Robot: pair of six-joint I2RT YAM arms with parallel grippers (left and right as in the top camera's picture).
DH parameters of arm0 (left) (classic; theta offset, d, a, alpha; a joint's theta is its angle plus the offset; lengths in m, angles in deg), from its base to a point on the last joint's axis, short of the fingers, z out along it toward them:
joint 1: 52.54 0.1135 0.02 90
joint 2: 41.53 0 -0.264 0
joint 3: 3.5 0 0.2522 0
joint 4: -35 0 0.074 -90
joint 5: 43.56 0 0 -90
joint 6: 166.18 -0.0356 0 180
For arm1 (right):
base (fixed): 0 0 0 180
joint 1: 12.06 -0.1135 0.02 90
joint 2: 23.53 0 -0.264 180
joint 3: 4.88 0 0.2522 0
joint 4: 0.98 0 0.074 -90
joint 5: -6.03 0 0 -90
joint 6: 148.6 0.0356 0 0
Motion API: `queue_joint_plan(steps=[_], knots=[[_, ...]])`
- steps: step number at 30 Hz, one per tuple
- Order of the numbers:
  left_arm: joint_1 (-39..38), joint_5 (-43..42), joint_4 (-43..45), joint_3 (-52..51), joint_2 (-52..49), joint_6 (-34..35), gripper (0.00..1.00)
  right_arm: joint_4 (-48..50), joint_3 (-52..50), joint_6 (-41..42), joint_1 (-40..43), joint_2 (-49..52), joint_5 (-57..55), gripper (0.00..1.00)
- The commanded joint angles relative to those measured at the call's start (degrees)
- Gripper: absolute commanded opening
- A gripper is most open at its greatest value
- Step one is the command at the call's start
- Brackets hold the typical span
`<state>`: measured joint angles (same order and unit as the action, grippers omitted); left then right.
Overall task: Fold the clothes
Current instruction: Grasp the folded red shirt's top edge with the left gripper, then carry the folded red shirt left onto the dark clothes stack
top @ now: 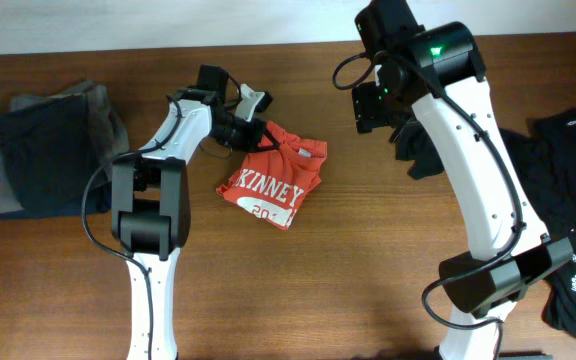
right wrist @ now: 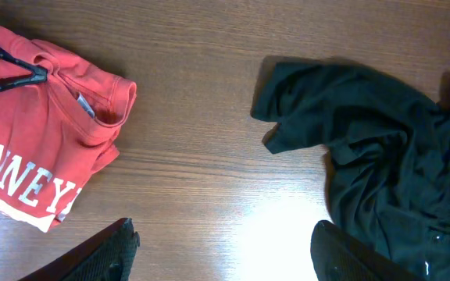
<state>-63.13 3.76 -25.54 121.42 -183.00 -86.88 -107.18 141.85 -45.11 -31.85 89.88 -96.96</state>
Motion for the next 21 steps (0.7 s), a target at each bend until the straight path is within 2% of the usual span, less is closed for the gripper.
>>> queue_joint_plan(steps=[1, 4, 6, 10, 16, 21], knots=[[0.7, 5.2, -3.1, 2.4, -2.0, -0.1, 0.01, -0.2, 0.2, 0.2, 0.4, -0.3, -0.1, 0.76], [2.5, 9.7, -8.7, 8.3, 1.0, -0.1, 0.00, -0.2, 0.2, 0.2, 0.4, -0.4, -0.9, 0.75], [4.5, 16.6, -15.5, 14.8, 4.9, 0.0, 0.01, 0.0, 0.2, 0.2, 1.0, -1.4, -3.3, 0.75], [8.1, 21.7, -22.5, 22.6, 10.0, 0.6, 0.01, 0.0, 0.2, -1.4, 2.6, -4.5, -4.6, 0.76], [15.1, 29.2, -25.7, 28.3, 18.7, 0.7, 0.01, -1.7, 0.2, -2.8, 5.3, -9.2, -4.6, 0.76], [23.6, 31.1, -25.3, 28.8, 25.1, 0.8, 0.01, -3.0, 0.2, -2.8, 7.3, -10.2, -4.4, 0.76]])
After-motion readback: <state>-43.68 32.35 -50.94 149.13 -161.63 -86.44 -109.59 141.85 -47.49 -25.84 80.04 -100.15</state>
